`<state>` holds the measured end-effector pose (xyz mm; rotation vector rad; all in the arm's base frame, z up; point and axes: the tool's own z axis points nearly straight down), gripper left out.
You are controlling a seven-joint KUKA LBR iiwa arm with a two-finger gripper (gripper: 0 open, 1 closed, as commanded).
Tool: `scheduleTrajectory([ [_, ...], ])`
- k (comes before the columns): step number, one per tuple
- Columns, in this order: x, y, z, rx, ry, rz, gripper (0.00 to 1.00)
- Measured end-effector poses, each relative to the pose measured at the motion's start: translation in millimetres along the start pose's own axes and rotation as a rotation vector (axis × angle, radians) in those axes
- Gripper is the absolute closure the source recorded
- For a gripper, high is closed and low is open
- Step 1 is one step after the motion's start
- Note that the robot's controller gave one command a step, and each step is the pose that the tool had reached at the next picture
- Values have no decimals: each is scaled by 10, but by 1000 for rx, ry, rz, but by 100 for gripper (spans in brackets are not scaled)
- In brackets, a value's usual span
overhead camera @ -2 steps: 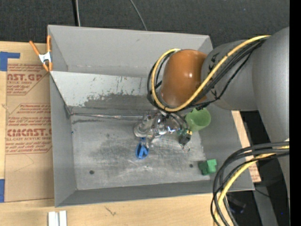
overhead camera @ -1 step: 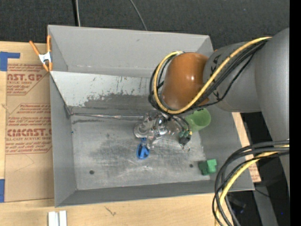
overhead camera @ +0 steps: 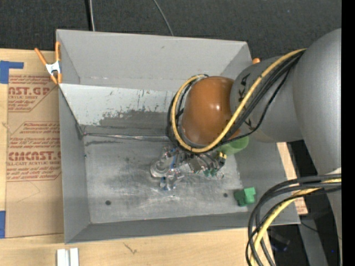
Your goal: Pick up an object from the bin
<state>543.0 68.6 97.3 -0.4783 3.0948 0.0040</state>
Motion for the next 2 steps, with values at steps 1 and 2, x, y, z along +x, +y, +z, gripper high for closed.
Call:
scheduleTrajectory([
  [1, 23, 35, -668, 2, 2, -34, 100],
  [2, 43, 94, -718, 0, 8, -35, 100],
])
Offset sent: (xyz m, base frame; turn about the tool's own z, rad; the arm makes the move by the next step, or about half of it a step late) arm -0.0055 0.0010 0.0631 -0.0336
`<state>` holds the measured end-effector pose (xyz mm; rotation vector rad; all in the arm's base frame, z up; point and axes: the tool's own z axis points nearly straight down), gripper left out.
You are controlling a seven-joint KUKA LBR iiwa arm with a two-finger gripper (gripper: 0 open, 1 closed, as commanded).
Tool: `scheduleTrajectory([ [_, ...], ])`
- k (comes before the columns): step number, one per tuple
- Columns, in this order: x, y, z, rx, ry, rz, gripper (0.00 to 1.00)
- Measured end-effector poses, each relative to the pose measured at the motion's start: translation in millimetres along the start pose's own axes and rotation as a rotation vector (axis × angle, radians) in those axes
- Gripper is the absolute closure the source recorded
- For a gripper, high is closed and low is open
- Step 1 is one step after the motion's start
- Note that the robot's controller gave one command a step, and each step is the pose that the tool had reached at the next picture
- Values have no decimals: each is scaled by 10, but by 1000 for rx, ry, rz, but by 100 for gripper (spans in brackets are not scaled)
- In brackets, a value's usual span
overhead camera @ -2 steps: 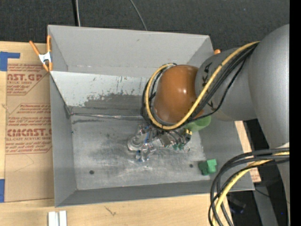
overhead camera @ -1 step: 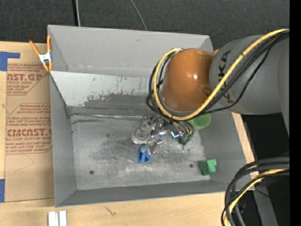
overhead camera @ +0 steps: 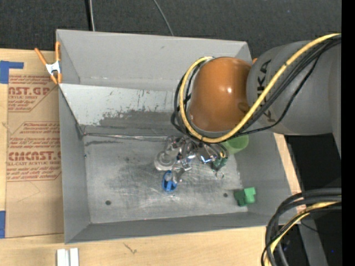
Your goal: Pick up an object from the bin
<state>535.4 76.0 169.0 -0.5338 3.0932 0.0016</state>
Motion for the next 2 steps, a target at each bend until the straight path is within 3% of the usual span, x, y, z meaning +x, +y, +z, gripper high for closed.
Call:
scheduleTrajectory([
  [1, 66, -259, -639, 3, -6, 3, 100],
  [2, -3, -617, -557, 2, 0, 23, 100],
])
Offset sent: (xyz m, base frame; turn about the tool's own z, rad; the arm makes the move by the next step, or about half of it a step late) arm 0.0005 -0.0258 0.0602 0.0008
